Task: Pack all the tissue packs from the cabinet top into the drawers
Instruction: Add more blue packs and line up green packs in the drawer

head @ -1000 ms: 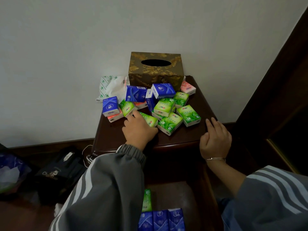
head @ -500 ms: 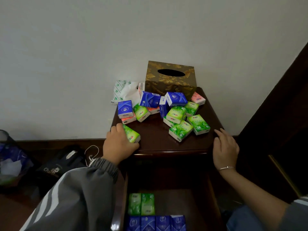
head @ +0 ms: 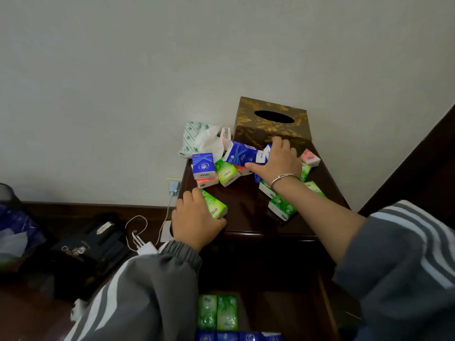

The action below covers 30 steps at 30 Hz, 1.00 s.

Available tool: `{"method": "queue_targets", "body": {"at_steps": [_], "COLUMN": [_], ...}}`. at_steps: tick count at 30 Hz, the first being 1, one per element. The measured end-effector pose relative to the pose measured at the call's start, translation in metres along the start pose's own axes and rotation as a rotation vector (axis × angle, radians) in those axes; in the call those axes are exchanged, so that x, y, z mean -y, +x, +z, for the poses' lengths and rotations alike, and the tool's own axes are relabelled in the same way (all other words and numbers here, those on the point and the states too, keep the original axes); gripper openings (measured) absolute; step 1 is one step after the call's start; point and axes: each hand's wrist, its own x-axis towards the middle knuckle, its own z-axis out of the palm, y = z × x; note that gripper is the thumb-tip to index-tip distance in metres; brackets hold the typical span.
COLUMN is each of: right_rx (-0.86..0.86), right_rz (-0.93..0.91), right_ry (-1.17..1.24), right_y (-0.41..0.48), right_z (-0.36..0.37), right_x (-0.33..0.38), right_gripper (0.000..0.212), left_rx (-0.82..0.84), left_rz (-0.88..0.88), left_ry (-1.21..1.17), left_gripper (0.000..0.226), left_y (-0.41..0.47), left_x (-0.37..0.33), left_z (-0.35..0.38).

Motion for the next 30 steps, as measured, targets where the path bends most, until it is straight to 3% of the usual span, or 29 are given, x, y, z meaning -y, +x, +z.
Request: {"method": "queue_targets", "body": {"at_steps": [5, 12, 21, 30], "right_rx": [-0.089, -0.161, -0.350, -0.591], "right_rz": [0.116, 0.082, 0.045, -0.044], "right_ry": [-0.053, 0.025, 0.455, 0.944], "right_y": [0.001, 0.000, -0.006, -0.042], "right_z": [0.022, 0.036, 0.033, -0.025], "right_x": [0.011, 0.009, -0.003, -0.016], "right_gripper": [0.082, 0.067, 0.061, 0.056], "left_rx": [-0.022, 0.002, 0.008, -0.012], "left_rz": [-0.011, -0.023, -0.035, -0.040], "left_ry": [0.006, -0.024, -0.058, -0.070], "left_gripper": [0.084, 0.087, 0.090, 0.088], "left_y": [0.001, 0.002, 0.004, 0.004], "left_x": [0.001, 0.003, 0.005, 0.007], "left_z": [0.004, 0.008, 0.011, 0.005]}}
